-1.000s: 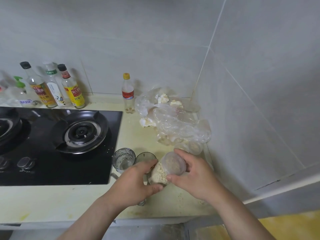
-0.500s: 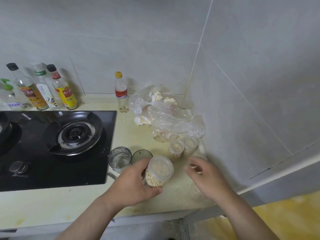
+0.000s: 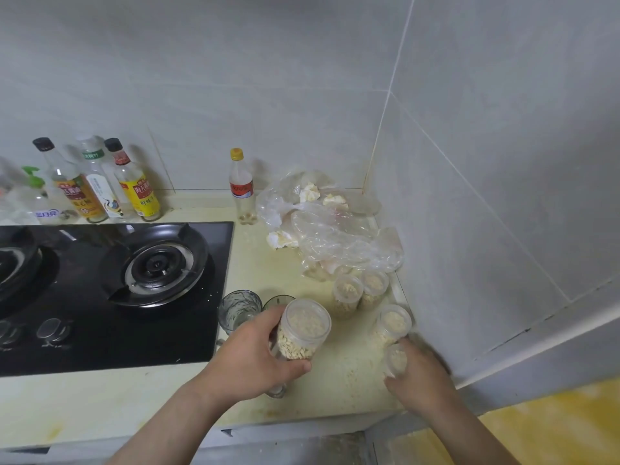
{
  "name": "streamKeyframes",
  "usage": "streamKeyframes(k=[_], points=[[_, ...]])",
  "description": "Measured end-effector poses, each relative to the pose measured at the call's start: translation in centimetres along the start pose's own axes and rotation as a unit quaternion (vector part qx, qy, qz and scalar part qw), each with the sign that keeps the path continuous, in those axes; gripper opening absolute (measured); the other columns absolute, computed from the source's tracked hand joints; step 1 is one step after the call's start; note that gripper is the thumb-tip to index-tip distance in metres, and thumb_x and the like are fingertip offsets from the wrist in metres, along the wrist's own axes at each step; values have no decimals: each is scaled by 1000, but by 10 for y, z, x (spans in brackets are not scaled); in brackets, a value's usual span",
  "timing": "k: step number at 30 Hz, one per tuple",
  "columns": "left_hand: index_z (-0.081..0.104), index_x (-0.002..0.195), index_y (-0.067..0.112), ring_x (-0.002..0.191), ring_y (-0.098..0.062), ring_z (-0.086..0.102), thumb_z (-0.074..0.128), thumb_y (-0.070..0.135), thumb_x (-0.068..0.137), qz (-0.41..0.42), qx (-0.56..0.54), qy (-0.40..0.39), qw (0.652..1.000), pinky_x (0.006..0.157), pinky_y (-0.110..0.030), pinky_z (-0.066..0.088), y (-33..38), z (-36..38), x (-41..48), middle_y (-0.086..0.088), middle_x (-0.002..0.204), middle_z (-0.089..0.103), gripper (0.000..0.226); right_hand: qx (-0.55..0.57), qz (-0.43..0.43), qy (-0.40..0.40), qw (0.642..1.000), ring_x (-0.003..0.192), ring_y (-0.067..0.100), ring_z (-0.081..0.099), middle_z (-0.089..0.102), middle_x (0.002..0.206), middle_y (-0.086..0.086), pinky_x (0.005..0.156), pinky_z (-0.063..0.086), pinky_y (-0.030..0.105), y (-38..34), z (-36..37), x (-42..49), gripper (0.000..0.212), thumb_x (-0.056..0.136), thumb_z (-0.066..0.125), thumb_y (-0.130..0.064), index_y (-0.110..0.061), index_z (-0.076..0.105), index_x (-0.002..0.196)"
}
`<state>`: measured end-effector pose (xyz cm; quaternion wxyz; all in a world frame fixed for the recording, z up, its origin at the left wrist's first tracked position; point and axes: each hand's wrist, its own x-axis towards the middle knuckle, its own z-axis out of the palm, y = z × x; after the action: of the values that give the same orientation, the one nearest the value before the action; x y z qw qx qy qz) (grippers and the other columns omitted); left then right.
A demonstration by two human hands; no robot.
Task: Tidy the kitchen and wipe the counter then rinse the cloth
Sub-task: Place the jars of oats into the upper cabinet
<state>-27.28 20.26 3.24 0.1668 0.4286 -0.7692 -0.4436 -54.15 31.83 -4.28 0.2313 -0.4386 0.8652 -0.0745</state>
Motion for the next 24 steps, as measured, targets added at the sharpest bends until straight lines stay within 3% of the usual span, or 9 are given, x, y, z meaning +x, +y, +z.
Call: streamKeyframes(k=[3, 7, 12, 15, 19, 22, 24], points=[[53, 114, 53, 99, -1, 63, 83, 42, 58, 4, -11, 7, 1000, 90, -29, 53, 3, -5, 0, 25, 104, 66, 64, 26, -8, 14, 1000, 120, 17, 52, 55, 128, -7, 86, 44, 27, -10, -10, -6, 75, 73, 67, -42, -32, 38, 141], [58, 113, 41, 99, -2, 64, 88, 27, 64, 9, -31, 29, 999, 90, -28, 53, 7, -15, 1, 22, 104, 67, 59, 143, -39, 26, 989, 119, 16, 53, 51, 127, -13, 85, 40, 25, -34, -34, -15, 83, 74, 75, -39, -38, 28, 143], [57, 115, 35, 101, -2, 64, 87, 17, 68, 18, -60, 63, 996, 87, -25, 52, 20, -34, 4, 21, 107, 67, 59, 256, -148, 71, 953, 108, -2, 51, 51, 111, -32, 84, 37, 7, -73, -74, -22, 66, 73, 79, -22, -55, 41, 115], [58, 113, 36, 99, -3, 64, 88, 17, 67, 31, -74, 78, 994, 86, -26, 54, 32, -47, 4, 20, 106, 68, 58, 307, -183, 79, 931, 119, -10, 48, 47, 124, -37, 102, 38, 17, -93, -92, -25, 75, 68, 81, -27, -60, 43, 123], [60, 110, 48, 101, -8, 65, 84, 36, 56, 66, -91, 109, 988, 84, -23, 54, 49, -65, 5, 17, 107, 69, 60, 388, -208, 64, 895, 112, -3, 60, 63, 116, -27, 97, 48, 25, -120, -119, -33, 77, 52, 78, -44, -66, 43, 116], [61, 110, 44, 99, -6, 66, 83, 40, 56, 94, -94, 146, 980, 80, -17, 52, 67, -87, 7, 19, 106, 69, 59, 414, -241, 73, 875, 102, 2, 67, 69, 108, -21, 90, 54, 31, -142, -147, -38, 64, 66, 86, -17, -51, 56, 110], [59, 111, 38, 96, -4, 67, 81, 43, 54, 109, -105, 171, 974, 76, -15, 52, 82, -104, 9, 20, 104, 70, 61, 427, -266, 73, 861, 98, 8, 69, 73, 104, -11, 89, 55, 38, -159, -169, -41, 54, 72, 82, -2, -42, 65, 105]])
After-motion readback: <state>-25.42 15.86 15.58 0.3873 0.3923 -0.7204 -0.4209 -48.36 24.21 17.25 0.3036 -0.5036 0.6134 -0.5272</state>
